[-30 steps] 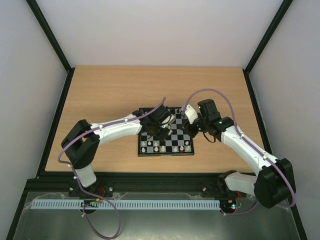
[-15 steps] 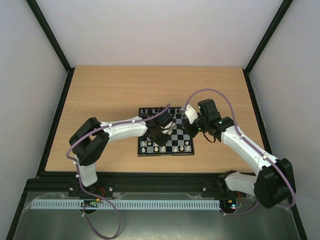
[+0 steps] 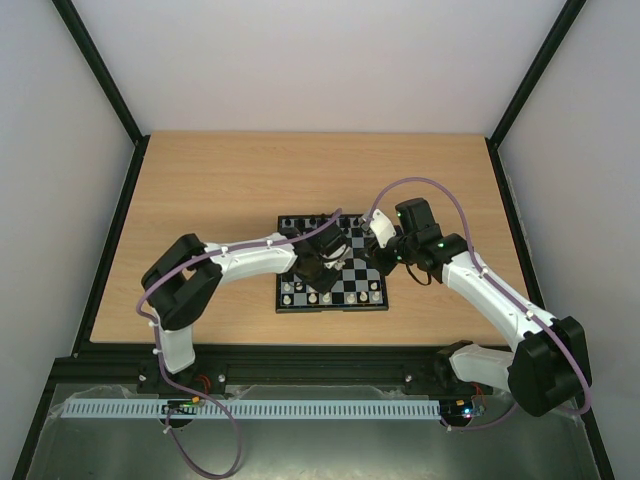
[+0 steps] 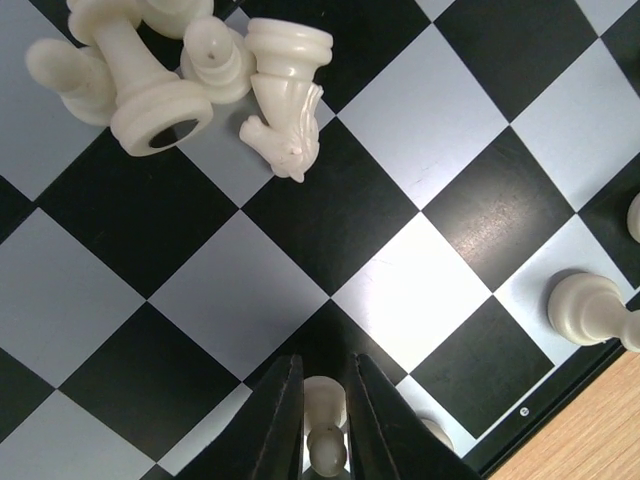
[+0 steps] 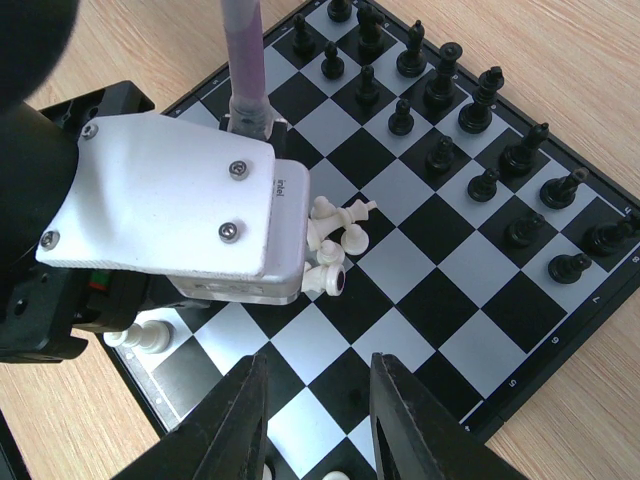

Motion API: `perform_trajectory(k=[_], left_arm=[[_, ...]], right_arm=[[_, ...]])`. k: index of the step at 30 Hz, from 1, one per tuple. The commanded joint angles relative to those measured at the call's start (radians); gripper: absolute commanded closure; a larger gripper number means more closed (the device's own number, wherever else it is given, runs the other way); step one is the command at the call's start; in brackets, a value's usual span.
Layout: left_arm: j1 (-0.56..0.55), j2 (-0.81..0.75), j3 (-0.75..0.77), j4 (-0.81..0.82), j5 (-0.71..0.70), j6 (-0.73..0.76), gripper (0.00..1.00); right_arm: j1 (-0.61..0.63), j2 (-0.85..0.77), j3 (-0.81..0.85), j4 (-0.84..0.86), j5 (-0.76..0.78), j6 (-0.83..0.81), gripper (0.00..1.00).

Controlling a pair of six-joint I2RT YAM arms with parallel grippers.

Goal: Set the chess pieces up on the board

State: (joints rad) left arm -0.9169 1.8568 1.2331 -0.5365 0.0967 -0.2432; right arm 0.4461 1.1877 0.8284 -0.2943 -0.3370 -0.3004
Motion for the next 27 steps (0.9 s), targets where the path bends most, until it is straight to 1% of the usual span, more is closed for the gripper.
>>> perform_trajectory(k=[1,6,11,18,21,23,25,27], left_arm=[[-0.014,0.025,0.015,-0.007,-0.001,-0.001,0.87],[-0.014,0.017,0.017,0.001,-0.005,-0.007,0.85],[-0.009,-0.032,0.025,0.004,-0.046,-0.013,0.8],[0.04,-0.068,0.039,0.027,-0.111,-0.064,0.77],[0.081,-0.06,0.054,0.034,-0.148,-0.115,0.73],[0.103,-0.049,0.067,0.044,-0.141,-0.129,0.69],[0.111,-0.035,0.083,0.054,-0.143,-0.137,0.64],[0.115,-0.017,0.101,0.061,-0.148,-0.14,0.62]], right_arm=[[-0.002,0.006,-0.007,-0.046,-0.019,-0.009,0.69],[-0.003,0.005,-0.007,-0.045,-0.019,-0.008,0.69],[-0.002,0.004,-0.006,-0.046,-0.019,-0.008,0.69],[-0.003,0.001,-0.006,-0.046,-0.017,-0.006,0.69],[-0.002,0.001,-0.004,-0.047,-0.016,-0.005,0.69],[-0.002,0.001,-0.003,-0.047,-0.015,-0.006,0.69],[-0.003,0.001,-0.003,-0.047,-0.014,-0.005,0.69],[-0.003,0.001,-0.004,-0.046,-0.014,-0.005,0.69]])
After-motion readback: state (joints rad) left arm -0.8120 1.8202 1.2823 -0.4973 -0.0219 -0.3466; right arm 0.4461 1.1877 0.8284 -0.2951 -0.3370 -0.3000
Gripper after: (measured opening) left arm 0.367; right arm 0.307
